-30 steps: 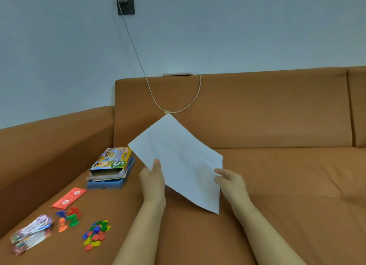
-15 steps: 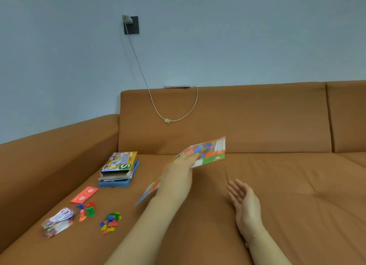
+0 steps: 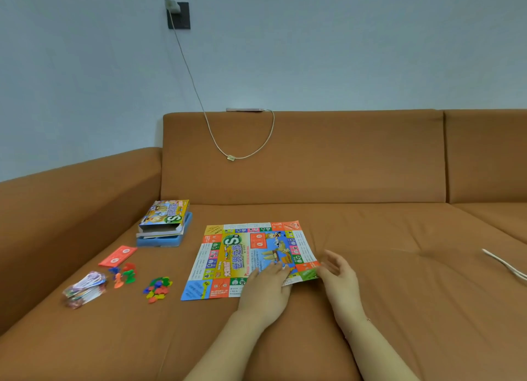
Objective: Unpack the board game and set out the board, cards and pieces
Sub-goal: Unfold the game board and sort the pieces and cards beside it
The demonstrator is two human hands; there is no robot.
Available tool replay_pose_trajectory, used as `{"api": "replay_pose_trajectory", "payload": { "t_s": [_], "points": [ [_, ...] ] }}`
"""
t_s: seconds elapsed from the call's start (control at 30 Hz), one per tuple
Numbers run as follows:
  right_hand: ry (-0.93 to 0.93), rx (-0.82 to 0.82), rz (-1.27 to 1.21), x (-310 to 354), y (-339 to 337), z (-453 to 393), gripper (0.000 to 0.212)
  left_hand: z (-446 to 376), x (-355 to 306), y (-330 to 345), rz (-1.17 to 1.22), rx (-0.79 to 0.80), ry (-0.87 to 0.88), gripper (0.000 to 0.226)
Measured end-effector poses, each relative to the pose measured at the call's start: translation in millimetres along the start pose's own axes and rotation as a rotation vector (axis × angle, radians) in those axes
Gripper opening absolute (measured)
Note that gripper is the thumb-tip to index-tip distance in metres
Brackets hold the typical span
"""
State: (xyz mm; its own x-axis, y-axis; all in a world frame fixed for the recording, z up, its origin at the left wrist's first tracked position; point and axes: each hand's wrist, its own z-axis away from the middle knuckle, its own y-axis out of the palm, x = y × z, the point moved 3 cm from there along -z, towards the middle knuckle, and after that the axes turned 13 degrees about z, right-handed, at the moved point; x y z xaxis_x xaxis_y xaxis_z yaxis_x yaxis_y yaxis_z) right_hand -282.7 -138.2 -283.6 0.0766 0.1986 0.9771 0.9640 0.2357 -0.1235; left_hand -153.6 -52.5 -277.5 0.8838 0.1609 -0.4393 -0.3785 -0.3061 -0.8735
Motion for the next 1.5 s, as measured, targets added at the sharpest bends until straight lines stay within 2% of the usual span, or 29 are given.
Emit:
{"api": "replay_pose_trajectory", "payload": {
  "t_s": [0.13,0.37,0.47,0.57,0.7,0.8,1.0,1.1,1.17,1.33,1.4,1.5],
  "points": [
    [-0.020,-0.010,0.085,0.8,1.7,1.8,0.034,2.2,2.2,2.4,0.029,-0.007,-0.009,0.048],
    [-0.042,-0.132,0.182,-2.2,-5.0,7.7,0.032,16.0,27.2,-12.8,0.104,-0.168,-0.115,0.044],
    [-0.034,-0.120,0.196,-3.6,-7.2,10.3,0.033,21.7,41.2,-19.4,0.167,-0.144,-0.055,0.042],
    [-0.009,-0.179,0.197,-1.6,-9.9,8.4,0.025,25.1,47.3,-22.3,0.214,-0.124,-0.007,0.035],
    [0.112,-0.147,0.104,-2.8,-9.7,1.3,0.014,30.1,49.4,-27.5,0.300,-0.096,0.059,0.029],
    [0.179,-0.115,0.067,-6.3,-13.1,-10.5,0.022,37.6,49.0,-34.4,0.370,-0.059,0.136,0.022],
    [0.275,-0.098,-0.115,-9.1,-17.8,-16.9,0.043,49.6,53.7,-45.5,0.460,-0.144,0.236,0.020],
    [0.222,-0.160,0.045,-2.5,-16.6,1.1,0.034,45.9,69.2,-61.0,0.366,-0.220,0.192,0.024],
    [0.157,-0.211,0.153,1.3,-13.8,16.2,0.030,42.1,81.6,-74.0,0.274,-0.257,0.124,0.036],
    [0.207,-0.164,0.002,4.2,-2.9,45.1,0.033,30.8,87.7,-88.6,0.012,-0.186,-0.026,0.056],
    [0.177,-0.110,0.045,8.7,3.4,57.7,0.028,27.4,84.5,-91.1,0.053,-0.225,-0.074,0.055],
    [0.144,-0.042,0.060,16.8,16.0,70.7,0.025,31.2,69.1,-86.8,0.336,-0.326,-0.121,0.040]
  ]
}}
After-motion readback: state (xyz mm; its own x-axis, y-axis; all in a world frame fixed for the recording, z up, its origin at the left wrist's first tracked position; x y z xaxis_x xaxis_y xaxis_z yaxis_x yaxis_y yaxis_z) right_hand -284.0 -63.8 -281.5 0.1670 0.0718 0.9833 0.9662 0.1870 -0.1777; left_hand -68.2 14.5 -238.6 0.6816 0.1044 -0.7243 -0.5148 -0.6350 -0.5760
